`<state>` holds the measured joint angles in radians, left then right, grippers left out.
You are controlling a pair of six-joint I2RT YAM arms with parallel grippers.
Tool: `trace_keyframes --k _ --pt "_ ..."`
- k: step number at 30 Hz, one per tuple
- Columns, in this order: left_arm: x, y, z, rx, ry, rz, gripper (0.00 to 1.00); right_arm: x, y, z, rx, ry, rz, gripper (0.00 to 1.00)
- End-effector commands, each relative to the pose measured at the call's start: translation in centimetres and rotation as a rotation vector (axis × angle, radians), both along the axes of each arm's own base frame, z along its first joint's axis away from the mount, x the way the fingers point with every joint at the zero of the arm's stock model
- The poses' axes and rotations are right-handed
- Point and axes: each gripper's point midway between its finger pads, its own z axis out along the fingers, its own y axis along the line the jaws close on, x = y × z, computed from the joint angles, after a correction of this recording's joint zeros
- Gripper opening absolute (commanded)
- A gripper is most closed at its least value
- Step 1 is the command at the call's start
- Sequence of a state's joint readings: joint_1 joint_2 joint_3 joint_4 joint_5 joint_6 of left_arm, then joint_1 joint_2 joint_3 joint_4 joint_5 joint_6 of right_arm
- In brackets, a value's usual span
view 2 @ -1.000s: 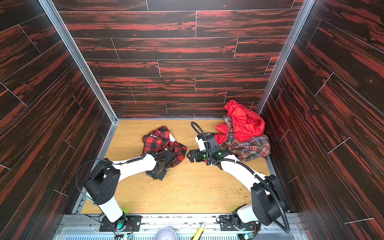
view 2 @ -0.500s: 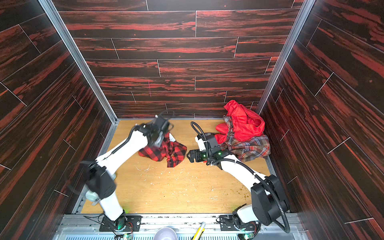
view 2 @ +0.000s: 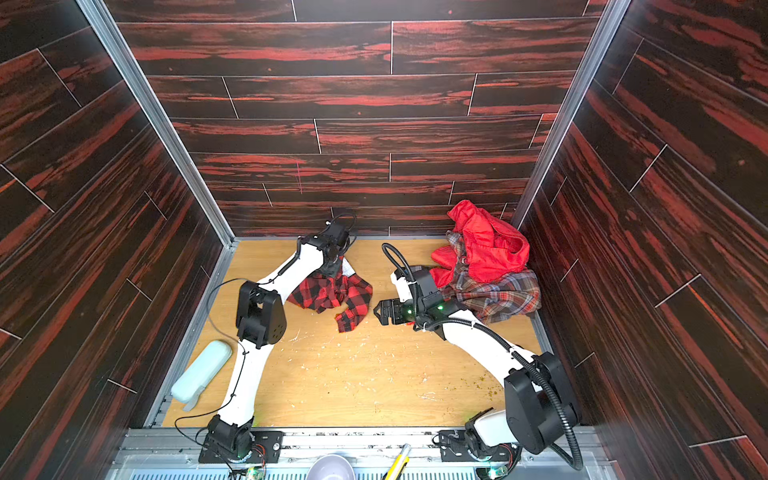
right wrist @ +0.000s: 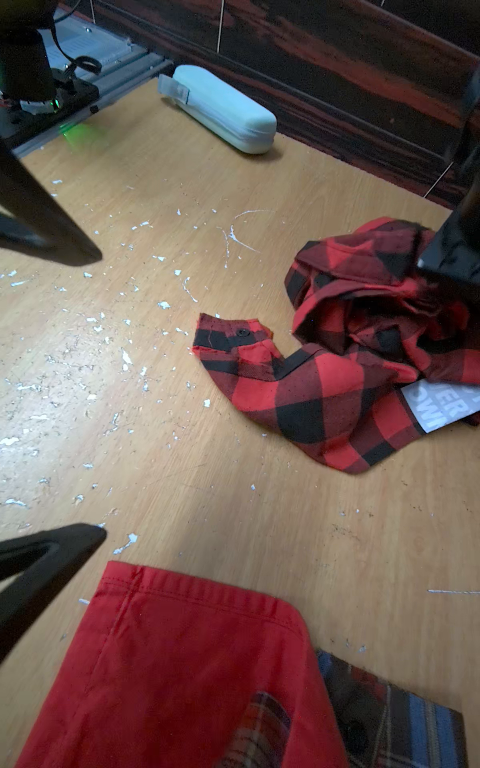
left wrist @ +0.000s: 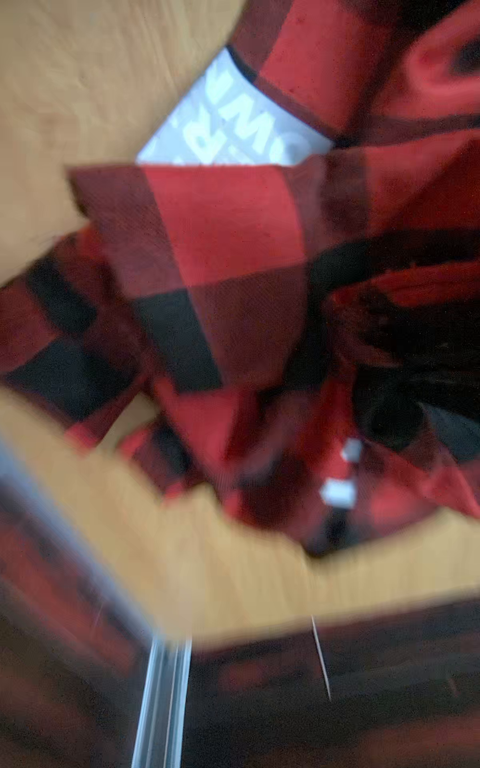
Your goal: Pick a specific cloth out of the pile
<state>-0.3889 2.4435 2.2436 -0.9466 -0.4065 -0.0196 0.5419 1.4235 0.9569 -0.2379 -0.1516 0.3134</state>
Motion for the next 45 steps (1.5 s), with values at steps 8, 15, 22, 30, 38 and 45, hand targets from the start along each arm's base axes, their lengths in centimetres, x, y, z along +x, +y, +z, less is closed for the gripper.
trace_keyframes --k 8,15,22,30,38,45 --pt "-0.2 0.1 1.9 -0.095 -0.014 -0.024 0.56 -0.4 -0.4 0.8 0.004 -0.002 0.004 0.98" --pt "-0.4 0.1 7.9 -0.113 -0.114 -0.077 0.71 -0.3 -0.3 0.7 0.018 0.004 -0.001 0.98" --pt "-2.0 -0.1 10.3 -0.155 -0.129 -0.107 0.77 -0.4 -0.5 0.7 0.014 0.008 -0.005 0.98" --pt "-11.9 -7.1 7.9 -0.368 0.004 -0.281 0.8 -0.7 -3.0 -0.6 0.007 0.02 -0.062 0.98" --pt "-19.3 -13.3 3.6 -0.396 0.142 -0.387 0.75 -3.1 -3.8 -0.4 0.062 -0.03 -0.044 0.97" --pt "-19.5 -13.1 -0.6 -0.279 0.222 -0.33 0.74 -5.4 -3.7 0.7 0.133 -0.083 0.021 0.98"
